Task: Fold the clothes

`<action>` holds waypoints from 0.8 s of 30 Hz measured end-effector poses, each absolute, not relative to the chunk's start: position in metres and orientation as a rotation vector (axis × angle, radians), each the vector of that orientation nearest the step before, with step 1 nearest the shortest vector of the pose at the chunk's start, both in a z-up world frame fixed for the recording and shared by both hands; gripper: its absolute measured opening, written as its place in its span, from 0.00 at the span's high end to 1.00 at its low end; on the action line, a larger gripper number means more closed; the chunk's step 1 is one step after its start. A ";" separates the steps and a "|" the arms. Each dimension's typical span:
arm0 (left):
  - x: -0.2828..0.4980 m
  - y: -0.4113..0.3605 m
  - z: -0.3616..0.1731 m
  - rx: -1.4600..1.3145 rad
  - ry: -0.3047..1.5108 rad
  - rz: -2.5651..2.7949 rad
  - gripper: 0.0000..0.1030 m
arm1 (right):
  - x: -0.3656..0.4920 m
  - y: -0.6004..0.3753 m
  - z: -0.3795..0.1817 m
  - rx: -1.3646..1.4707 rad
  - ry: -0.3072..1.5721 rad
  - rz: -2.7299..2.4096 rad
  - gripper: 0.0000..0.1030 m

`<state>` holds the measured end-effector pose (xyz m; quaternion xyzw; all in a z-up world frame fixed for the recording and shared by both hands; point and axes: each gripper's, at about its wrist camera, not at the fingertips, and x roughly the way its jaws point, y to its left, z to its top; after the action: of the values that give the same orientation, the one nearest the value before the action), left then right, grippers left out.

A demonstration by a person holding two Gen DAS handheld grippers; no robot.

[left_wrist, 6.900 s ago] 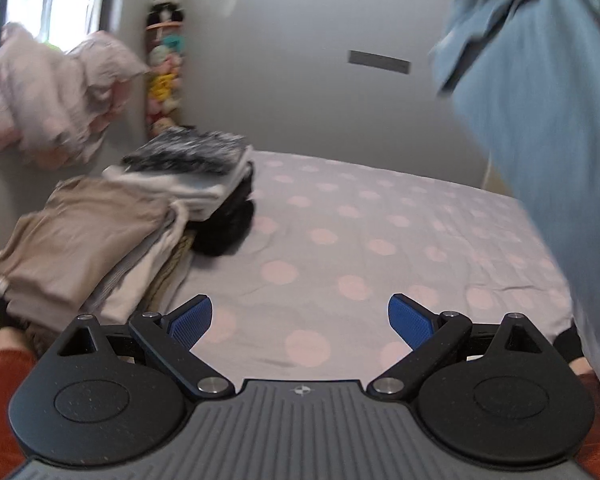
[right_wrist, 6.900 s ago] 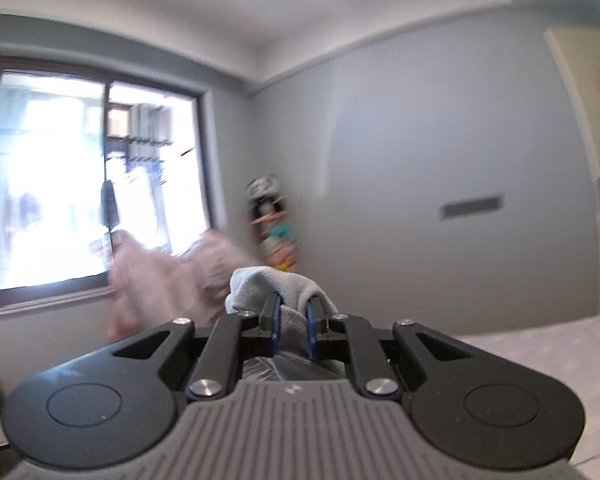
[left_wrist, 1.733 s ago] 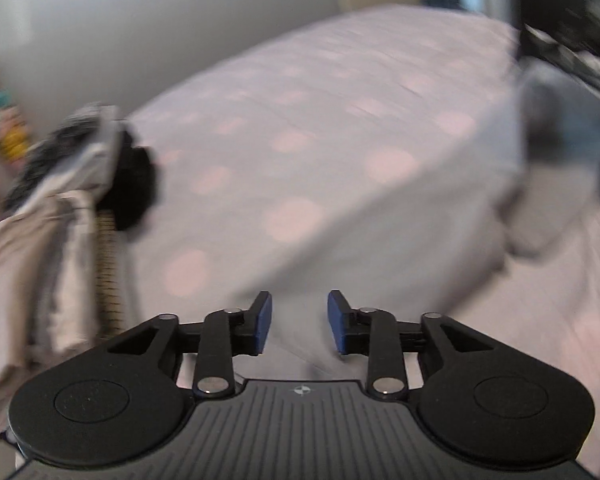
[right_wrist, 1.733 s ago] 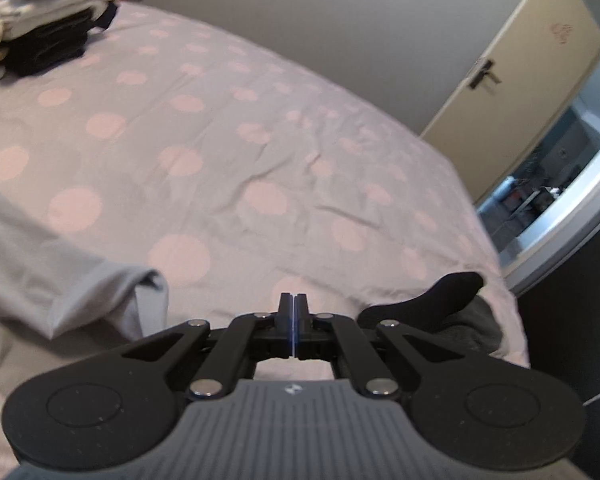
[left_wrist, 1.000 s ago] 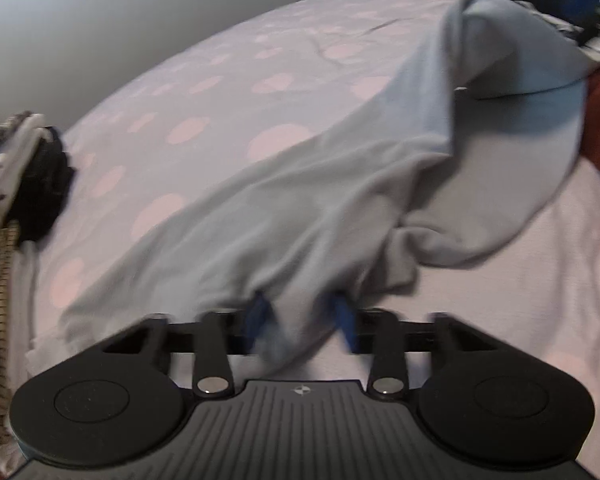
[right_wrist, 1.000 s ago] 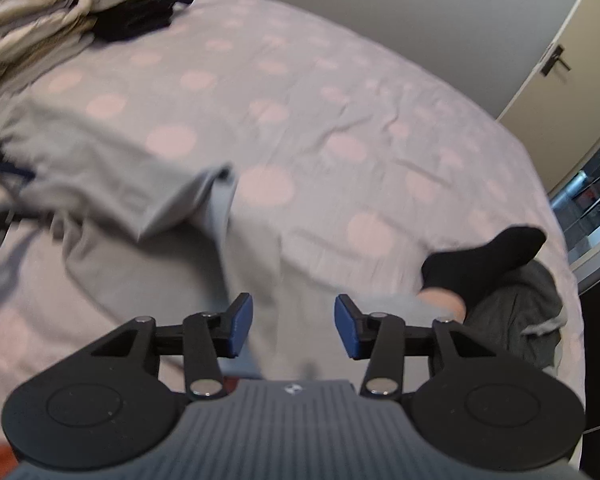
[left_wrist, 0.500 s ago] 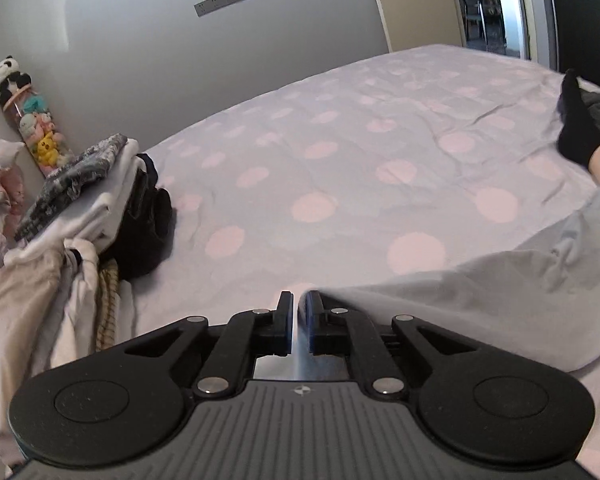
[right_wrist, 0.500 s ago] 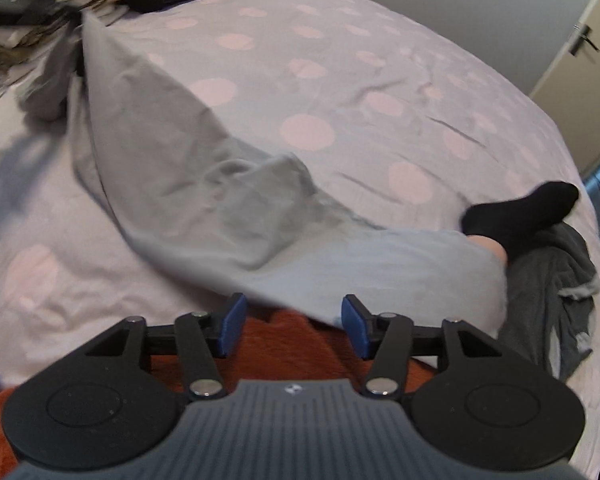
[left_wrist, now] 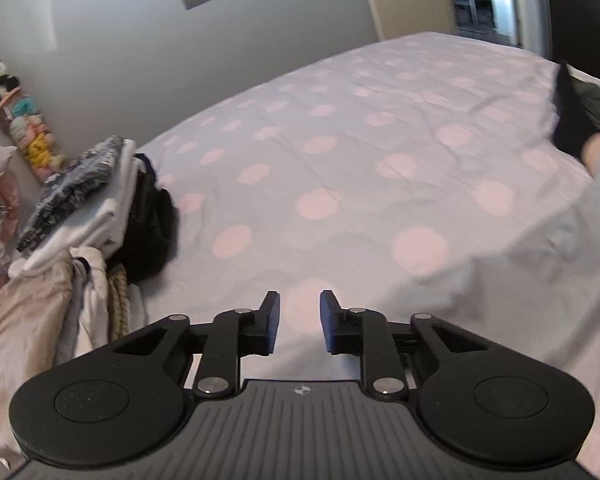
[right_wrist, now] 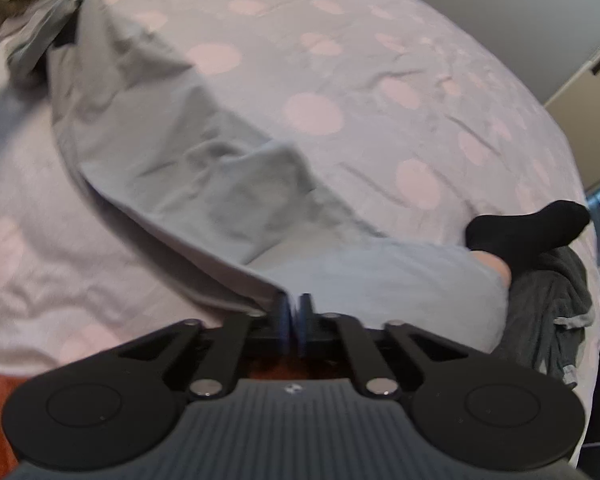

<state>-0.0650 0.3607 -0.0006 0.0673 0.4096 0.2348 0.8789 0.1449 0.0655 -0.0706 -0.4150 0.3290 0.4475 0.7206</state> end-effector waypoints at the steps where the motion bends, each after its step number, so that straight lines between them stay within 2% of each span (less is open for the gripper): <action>1: -0.070 0.353 -0.003 0.127 0.860 0.477 0.71 | 0.149 0.066 -0.068 -0.892 0.722 0.980 0.98; 5: -0.086 0.326 -0.031 0.030 0.914 0.452 0.69 | 0.158 0.068 -0.060 -0.830 0.714 0.951 0.98; 9: -0.089 0.308 -0.072 -0.036 0.959 0.541 0.56 | 0.160 0.069 -0.055 -0.819 0.708 0.936 0.98; 12: -0.087 0.301 -0.095 -0.015 0.962 0.636 0.50 | 0.157 0.068 -0.053 -0.821 0.706 0.936 0.98; 20: -0.079 0.290 -0.114 0.072 0.898 0.771 0.50 | 0.156 0.064 -0.053 -0.806 0.715 0.927 0.98; 21: -0.077 0.289 -0.116 0.081 0.895 0.786 0.51 | 0.156 0.063 -0.052 -0.802 0.713 0.919 0.98; 24: -0.080 0.292 -0.110 0.077 0.873 0.822 0.75 | 0.154 0.061 -0.047 -0.786 0.699 0.887 0.98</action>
<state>-0.0796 0.2920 -0.1100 0.0363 0.4107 0.3866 0.8250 0.1543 0.0609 -0.0470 -0.3625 0.3226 0.4095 0.7726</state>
